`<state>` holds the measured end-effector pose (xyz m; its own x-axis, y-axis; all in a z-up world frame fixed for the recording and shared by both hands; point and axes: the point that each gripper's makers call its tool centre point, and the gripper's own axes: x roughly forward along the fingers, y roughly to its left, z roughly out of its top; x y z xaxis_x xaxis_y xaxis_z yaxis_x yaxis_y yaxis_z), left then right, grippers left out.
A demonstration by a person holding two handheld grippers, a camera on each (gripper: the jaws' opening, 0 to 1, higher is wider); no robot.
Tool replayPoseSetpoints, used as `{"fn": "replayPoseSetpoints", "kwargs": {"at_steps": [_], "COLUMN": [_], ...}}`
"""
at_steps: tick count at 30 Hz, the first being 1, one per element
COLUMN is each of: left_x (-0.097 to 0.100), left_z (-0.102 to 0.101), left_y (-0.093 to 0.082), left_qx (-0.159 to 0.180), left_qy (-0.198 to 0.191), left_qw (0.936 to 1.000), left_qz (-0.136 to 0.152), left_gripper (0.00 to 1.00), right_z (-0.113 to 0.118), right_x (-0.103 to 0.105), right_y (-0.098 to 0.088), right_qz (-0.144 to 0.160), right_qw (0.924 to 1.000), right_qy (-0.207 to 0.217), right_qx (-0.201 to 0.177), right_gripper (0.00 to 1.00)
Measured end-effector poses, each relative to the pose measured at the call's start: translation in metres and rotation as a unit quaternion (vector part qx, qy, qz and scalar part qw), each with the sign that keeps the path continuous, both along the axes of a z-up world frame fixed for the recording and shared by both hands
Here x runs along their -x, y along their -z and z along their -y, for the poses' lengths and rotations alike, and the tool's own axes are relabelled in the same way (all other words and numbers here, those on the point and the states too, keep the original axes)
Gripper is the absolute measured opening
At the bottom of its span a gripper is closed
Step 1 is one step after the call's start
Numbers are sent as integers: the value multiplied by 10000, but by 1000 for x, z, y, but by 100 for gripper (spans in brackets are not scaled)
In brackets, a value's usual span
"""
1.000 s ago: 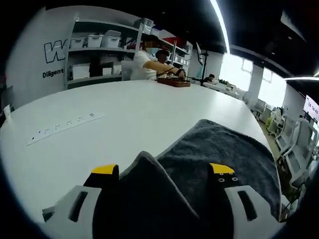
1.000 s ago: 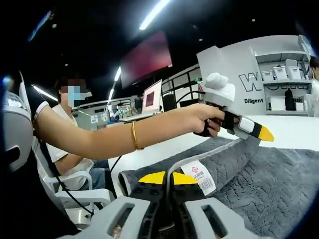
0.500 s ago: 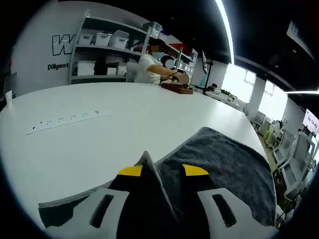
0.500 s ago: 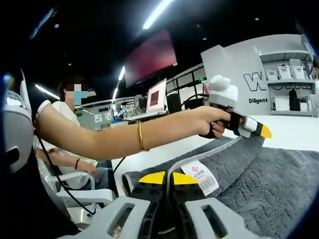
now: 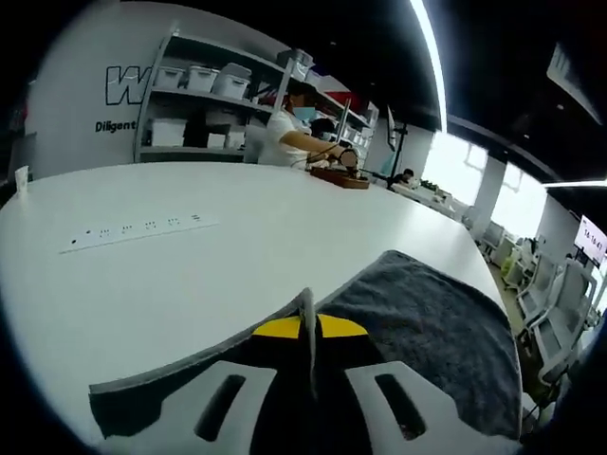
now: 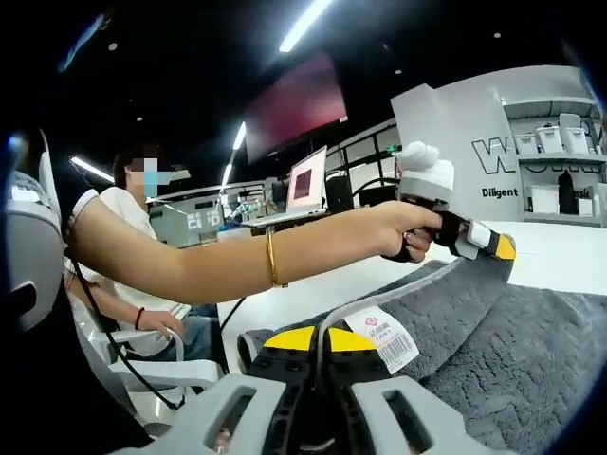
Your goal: Open the folded towel by lifting each exposed corner and separating the folded layers until the towel lies flat within the target outline without major curled edges
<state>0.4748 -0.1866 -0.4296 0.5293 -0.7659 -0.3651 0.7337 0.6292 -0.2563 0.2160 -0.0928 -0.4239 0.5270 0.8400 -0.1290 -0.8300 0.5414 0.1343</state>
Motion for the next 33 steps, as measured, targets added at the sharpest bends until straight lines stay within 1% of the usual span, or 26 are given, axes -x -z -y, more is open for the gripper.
{"fn": "replayPoseSetpoints", "kwargs": {"at_steps": [3,7,12,14,16,19,22,26,28,30,31,33], "left_x": [0,0,-4,-4,-6,-8,-10,-10,-10,-12,-11,-9], "left_z": [-9,-22,-45,-51,-65,-79,-97,-119,-131,-146,-152,-164], "left_y": [0,-3,-13,-15,-20,-23,-27,-34,-38,-39,-40,-42], "left_qx": [-54,-52,-76,-88,-141,-189,-205,-272,-315,-391,-393,-356], "left_qy": [-42,-121,-308,-346,-434,-509,-588,-704,-793,-973,-986,-1061], "left_qw": [10000,9999,9995,9993,9988,9983,9977,9964,9953,9934,9931,9925], "left_qz": [-20,-39,76,95,168,209,248,384,451,461,503,496], "left_gripper": [2,2,2,2,2,2,2,2,2,2,2,2], "right_z": [-9,-20,-36,-43,-51,-61,-74,-90,-98,-106,-108,-114], "right_x": [-1,0,0,-1,-1,-1,-1,-1,0,0,0,0], "right_y": [1,-2,-8,-11,-14,-18,-23,-30,-32,-33,-34,-37], "right_qz": [-53,4,50,72,102,144,193,264,305,313,313,345], "right_qw": [9999,9996,9987,9981,9974,9965,9948,9928,9915,9899,9896,9886], "right_qy": [-119,-276,-502,-607,-713,-829,-995,-1168,-1263,-1384,-1402,-1466], "right_qx": [-1,-4,-17,-22,-24,-22,-22,-41,-26,5,-9,-12], "right_gripper": [0,0,0,0,0,0,0,0,0,0,0,0]}}
